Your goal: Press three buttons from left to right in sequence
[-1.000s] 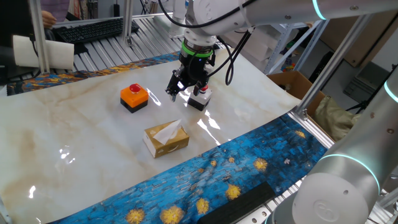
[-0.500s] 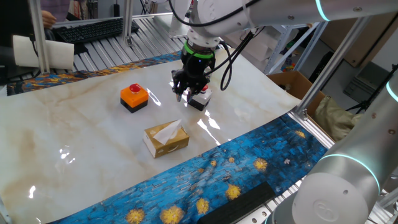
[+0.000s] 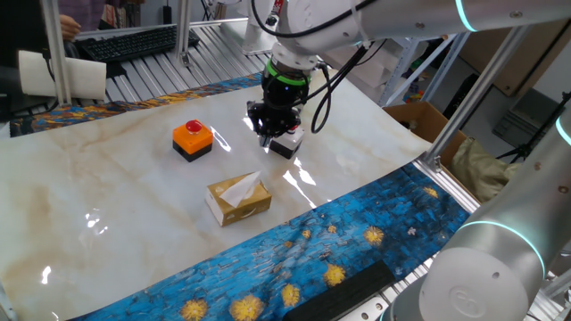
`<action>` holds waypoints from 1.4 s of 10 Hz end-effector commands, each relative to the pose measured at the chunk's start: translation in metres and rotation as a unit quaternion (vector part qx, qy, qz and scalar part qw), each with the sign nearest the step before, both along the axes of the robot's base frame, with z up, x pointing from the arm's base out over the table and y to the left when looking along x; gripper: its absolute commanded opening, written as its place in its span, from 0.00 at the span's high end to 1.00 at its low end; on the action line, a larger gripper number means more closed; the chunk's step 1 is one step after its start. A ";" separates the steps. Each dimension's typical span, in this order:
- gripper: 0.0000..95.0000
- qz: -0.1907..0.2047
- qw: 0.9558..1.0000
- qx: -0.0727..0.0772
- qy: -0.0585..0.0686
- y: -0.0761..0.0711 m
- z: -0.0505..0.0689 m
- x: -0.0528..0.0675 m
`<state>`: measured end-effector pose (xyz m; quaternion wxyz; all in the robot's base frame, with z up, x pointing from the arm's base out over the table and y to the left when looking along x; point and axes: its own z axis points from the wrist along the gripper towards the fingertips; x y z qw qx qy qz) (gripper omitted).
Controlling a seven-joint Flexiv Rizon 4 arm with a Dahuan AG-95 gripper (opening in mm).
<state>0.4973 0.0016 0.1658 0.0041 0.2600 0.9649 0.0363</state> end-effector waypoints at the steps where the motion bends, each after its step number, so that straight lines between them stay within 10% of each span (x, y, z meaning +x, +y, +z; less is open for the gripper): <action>1: 1.00 0.017 1.000 -0.001 -0.001 0.001 -0.001 0.000; 8: 1.00 0.040 0.999 -0.005 -0.002 0.001 -0.002 -0.003; 11: 1.00 0.059 0.998 -0.019 0.032 0.001 -0.002 -0.003; 14: 1.00 0.034 0.999 -0.019 0.023 0.001 -0.002 -0.003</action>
